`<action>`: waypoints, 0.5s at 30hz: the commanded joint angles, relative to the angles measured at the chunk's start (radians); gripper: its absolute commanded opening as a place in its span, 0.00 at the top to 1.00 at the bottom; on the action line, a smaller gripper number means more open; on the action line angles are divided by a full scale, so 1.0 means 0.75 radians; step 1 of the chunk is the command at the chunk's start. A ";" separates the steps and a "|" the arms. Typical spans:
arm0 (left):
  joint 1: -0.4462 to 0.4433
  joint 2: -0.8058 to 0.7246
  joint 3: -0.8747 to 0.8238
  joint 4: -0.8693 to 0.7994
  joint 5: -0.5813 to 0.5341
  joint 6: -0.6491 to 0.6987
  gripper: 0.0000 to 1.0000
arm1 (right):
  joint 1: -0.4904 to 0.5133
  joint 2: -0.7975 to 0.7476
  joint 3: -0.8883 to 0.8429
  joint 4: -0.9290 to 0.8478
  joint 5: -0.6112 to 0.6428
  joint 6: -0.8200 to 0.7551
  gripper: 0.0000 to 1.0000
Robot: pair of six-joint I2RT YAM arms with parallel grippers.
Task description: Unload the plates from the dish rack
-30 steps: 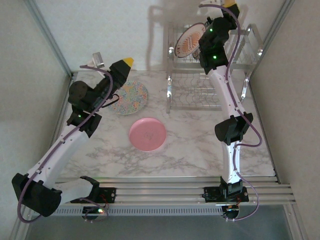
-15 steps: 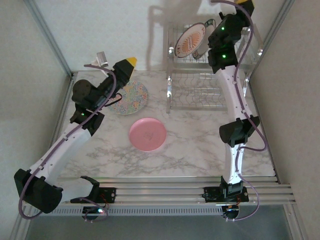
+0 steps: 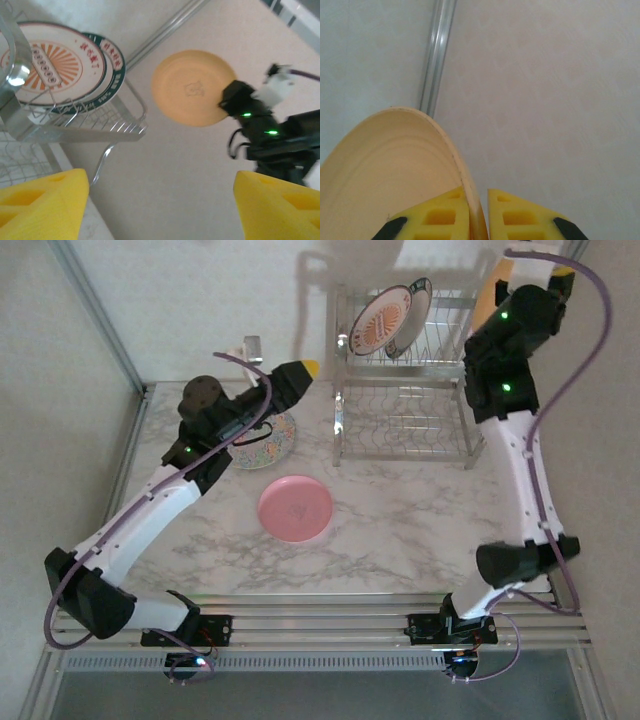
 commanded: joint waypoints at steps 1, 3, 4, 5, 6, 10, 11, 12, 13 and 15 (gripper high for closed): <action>-0.047 0.053 0.093 -0.168 0.040 0.154 0.25 | 0.000 -0.148 -0.041 -0.342 -0.012 0.484 1.00; -0.072 0.090 0.135 -0.253 0.037 0.214 0.25 | 0.002 -0.230 -0.067 -0.548 -0.066 0.665 1.00; -0.086 0.107 0.153 -0.287 0.037 0.240 0.25 | 0.002 -0.273 -0.080 -0.668 -0.097 0.763 1.00; -0.097 0.122 0.167 -0.316 0.039 0.260 0.25 | 0.003 -0.319 -0.099 -0.783 -0.128 0.858 1.00; -0.105 0.134 0.176 -0.333 0.039 0.275 0.25 | 0.002 -0.360 -0.124 -0.866 -0.172 0.936 1.00; -0.143 0.193 0.221 -0.389 0.056 0.320 0.25 | 0.002 -0.537 -0.266 -1.133 -0.410 1.158 1.00; -0.151 0.207 0.236 -0.402 0.058 0.332 0.25 | 0.003 -0.572 -0.301 -1.163 -0.468 1.187 1.00; -0.161 0.223 0.251 -0.416 0.063 0.345 0.25 | 0.003 -0.608 -0.342 -1.197 -0.534 1.227 1.00; -0.170 0.238 0.264 -0.431 0.072 0.352 0.24 | 0.004 -0.642 -0.381 -1.220 -0.587 1.265 1.00; -0.184 0.265 0.295 -0.471 0.086 0.374 0.24 | 0.002 -0.687 -0.449 -1.257 -0.692 1.340 1.00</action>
